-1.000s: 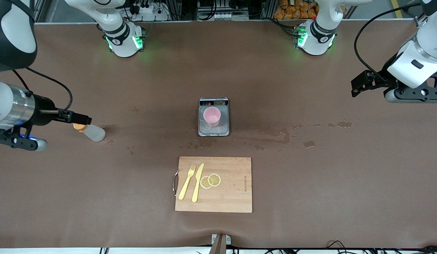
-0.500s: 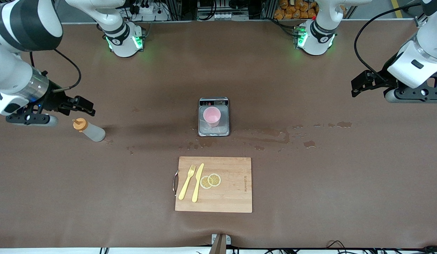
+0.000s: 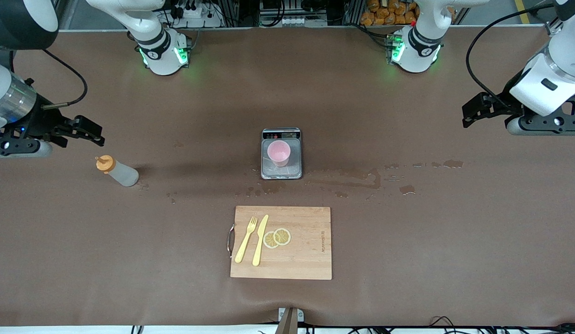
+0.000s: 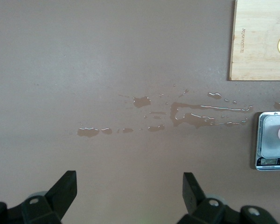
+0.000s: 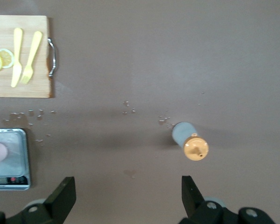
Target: Add sauce to pink cup with both arms
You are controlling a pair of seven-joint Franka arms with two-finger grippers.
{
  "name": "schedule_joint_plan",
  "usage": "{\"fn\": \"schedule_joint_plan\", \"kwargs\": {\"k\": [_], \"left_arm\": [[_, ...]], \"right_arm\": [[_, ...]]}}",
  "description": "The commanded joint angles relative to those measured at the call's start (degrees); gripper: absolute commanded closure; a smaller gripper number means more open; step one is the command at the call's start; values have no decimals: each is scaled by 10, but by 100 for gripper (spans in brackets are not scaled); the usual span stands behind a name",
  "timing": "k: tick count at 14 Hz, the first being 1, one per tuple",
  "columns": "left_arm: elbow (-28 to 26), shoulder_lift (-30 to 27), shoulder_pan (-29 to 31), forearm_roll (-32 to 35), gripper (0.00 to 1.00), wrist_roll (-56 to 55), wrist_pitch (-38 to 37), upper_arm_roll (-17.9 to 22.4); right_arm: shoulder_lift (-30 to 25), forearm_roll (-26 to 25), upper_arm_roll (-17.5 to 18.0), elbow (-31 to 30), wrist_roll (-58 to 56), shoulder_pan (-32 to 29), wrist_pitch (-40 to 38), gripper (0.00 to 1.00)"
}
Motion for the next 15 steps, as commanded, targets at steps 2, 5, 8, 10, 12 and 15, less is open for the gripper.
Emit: {"fn": "schedule_joint_plan", "kwargs": {"k": [2, 5, 8, 10, 12, 15], "left_arm": [[3, -3, 3, 8, 0, 3, 1, -3], [3, -3, 3, 8, 0, 3, 1, -3], [3, -3, 4, 7, 0, 3, 1, -2], [3, -3, 4, 7, 0, 3, 1, -2], [3, -3, 4, 6, 0, 3, 1, -2], [3, -3, 4, 5, 0, 3, 1, -2]], "right_arm": [[16, -30, 6, 23, -5, 4, -12, 0], [20, -31, 6, 36, -45, 2, -11, 0], [29, -31, 6, 52, -69, -2, -12, 0], [29, -32, 6, 52, -69, 3, -12, 0], [29, -31, 6, 53, -69, 1, -12, 0], [29, -30, 5, 53, -67, -4, -12, 0]]}}
